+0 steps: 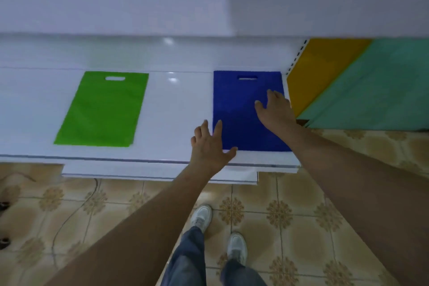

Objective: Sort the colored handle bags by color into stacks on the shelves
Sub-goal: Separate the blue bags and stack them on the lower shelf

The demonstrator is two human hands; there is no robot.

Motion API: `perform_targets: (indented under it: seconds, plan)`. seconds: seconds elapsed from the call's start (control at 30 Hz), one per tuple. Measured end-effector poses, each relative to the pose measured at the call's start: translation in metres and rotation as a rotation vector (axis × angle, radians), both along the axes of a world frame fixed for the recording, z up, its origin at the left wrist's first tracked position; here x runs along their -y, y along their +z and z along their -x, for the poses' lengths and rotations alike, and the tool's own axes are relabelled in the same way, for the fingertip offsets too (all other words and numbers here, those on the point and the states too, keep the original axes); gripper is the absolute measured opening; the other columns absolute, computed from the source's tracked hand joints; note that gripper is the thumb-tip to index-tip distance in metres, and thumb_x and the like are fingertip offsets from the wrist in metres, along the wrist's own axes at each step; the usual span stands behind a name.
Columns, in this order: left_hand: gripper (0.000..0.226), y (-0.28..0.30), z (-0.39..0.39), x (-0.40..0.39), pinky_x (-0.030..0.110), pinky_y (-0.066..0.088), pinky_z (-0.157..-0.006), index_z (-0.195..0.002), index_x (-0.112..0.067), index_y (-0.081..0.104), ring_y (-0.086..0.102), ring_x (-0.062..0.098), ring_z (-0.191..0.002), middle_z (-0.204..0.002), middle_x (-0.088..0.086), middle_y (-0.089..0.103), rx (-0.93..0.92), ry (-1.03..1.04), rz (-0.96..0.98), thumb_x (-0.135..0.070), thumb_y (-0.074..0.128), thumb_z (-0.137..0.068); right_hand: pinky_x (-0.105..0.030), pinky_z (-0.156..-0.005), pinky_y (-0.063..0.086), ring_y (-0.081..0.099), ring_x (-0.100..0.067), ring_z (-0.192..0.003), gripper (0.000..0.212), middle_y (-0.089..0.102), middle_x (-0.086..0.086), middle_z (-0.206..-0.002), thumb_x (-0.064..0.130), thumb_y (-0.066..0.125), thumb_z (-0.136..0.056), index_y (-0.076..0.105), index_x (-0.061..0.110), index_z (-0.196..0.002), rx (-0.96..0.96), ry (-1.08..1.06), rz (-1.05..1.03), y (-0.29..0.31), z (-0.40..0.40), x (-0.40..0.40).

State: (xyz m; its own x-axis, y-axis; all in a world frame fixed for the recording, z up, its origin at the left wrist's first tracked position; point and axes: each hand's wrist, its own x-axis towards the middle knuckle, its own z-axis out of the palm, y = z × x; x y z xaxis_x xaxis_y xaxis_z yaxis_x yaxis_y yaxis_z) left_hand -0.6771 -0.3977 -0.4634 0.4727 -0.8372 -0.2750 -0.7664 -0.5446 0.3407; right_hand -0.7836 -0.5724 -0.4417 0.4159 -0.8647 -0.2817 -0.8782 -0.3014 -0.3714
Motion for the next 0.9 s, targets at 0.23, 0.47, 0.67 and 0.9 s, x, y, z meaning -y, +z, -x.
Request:
perform_targets:
  seconds: [0.23,0.47,0.67,0.9]
  plan:
    - [0.092,0.081,-0.010,-0.135,0.046,0.032,-0.108,-0.153,-0.021,0.026,0.028,0.031,-0.138,-0.151,0.012,0.032,0.012,0.337,0.105,-0.072,0.028,-0.077,-0.042,-0.114,0.027,0.025,-0.028,-0.143,0.062,0.028,-0.010,-0.157,0.044,0.038,-0.101,0.026,0.011,-0.152,0.236,0.514,0.048,0.113,-0.148,-0.126]
    - [0.088,0.159,-0.079,-0.290,0.041,0.036,-0.106,-0.153,-0.020,0.026,0.034,0.028,-0.132,-0.143,0.006,0.041,0.126,0.686,0.149,-0.069,0.027,-0.080,-0.033,-0.117,0.020,0.025,-0.022,-0.144,0.061,0.030,-0.008,-0.156,0.043,0.040,-0.101,0.029,0.010,-0.151,0.461,0.993,-0.005,0.220,-0.253,-0.324]
    - [0.068,0.232,-0.160,-0.377,0.034,0.038,-0.103,-0.150,-0.022,0.033,0.042,0.019,-0.125,-0.133,-0.001,0.048,0.204,0.843,0.385,-0.055,0.047,-0.093,-0.032,-0.116,0.021,0.026,-0.017,-0.143,0.057,0.032,-0.002,-0.155,0.045,0.035,-0.102,0.029,0.016,-0.151,0.689,1.172,0.080,0.342,-0.330,-0.419]
    - [0.051,0.333,-0.262,-0.409,0.033,0.041,-0.104,-0.140,-0.025,0.045,0.045,0.015,-0.123,-0.130,-0.004,0.048,0.307,0.835,0.669,-0.045,0.053,-0.093,-0.034,-0.116,0.023,0.024,-0.019,-0.144,0.058,0.030,-0.003,-0.156,0.042,0.038,-0.102,0.028,0.014,-0.152,0.822,1.016,0.251,0.425,-0.411,-0.432]
